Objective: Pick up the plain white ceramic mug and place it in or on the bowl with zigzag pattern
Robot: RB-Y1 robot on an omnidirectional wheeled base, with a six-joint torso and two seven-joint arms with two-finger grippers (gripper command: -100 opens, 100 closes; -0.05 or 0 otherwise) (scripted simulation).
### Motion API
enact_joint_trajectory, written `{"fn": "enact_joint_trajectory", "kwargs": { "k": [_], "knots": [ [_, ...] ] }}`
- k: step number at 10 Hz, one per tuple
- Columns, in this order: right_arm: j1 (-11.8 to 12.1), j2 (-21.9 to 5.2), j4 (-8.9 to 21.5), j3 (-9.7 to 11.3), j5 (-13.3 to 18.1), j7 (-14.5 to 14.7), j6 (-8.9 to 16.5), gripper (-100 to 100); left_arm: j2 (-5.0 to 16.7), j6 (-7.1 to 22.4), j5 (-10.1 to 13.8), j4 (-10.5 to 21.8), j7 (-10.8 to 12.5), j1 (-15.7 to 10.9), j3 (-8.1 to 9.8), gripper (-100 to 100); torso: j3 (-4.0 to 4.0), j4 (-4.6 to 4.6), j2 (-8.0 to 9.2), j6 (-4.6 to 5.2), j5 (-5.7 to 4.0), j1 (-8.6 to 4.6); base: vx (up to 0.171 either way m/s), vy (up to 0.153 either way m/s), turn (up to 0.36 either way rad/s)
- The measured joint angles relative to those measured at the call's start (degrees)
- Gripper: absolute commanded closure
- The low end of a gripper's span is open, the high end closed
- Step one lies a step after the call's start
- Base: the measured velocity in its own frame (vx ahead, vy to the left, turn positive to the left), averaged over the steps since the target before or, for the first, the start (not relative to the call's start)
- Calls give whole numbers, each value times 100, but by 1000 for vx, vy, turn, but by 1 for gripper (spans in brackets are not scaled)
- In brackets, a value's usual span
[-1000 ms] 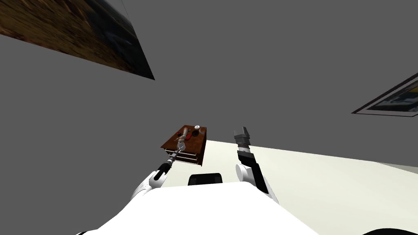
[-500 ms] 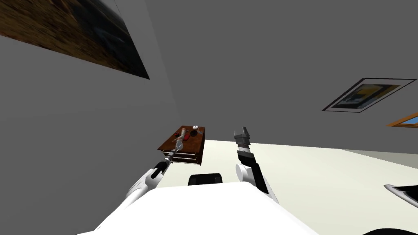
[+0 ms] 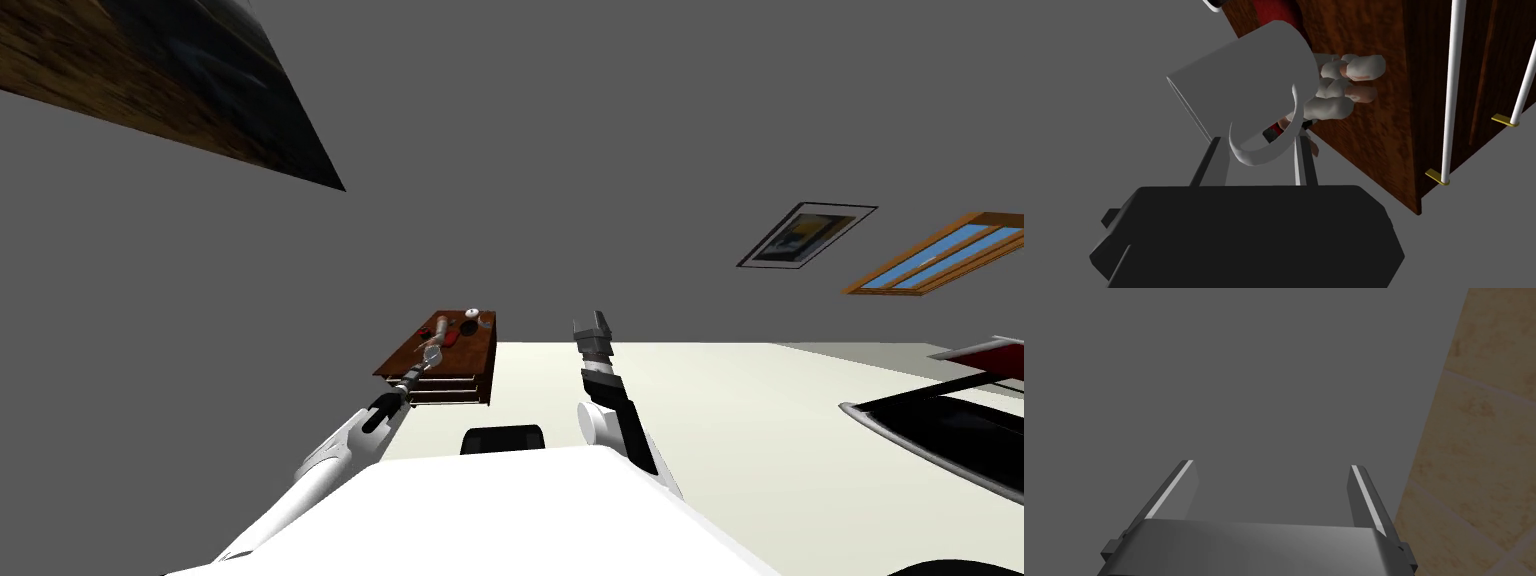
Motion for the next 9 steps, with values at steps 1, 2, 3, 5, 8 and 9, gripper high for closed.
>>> {"fn": "enact_joint_trajectory", "kwargs": {
  "k": [1,2,3,5,8,9],
  "knots": [
    [1,0,0,0,0,0,0,0,39,96,-53,-79,143,21,-4,100,-1,-2,-1,-5,1,0,-14,0,-180],
    [0,0,0,0,0,0,0,0,97,148,-144,-38,291,-8,33,100,-2,-1,-4,0,2,0,-8,3,-88],
    [1,0,0,0,0,0,0,0,139,206,-195,-78,416,-3,31,100,-3,-3,-5,-7,2,1,-6,-3,-165],
    [0,0,0,0,0,0,0,0,233,294,-409,113,653,-108,176,100,-6,-1,-11,5,2,-1,-5,-2,-205],
    [0,0,0,0,0,0,0,0,365,548,-556,-123,1071,-12,140,100,-4,-1,-8,0,3,-2,4,-7,-145],
    [0,0,0,0,0,0,0,0,434,621,-664,-31,1219,-63,207,100,-7,0,-14,4,1,-5,11,-3,-112]
  ]
}}
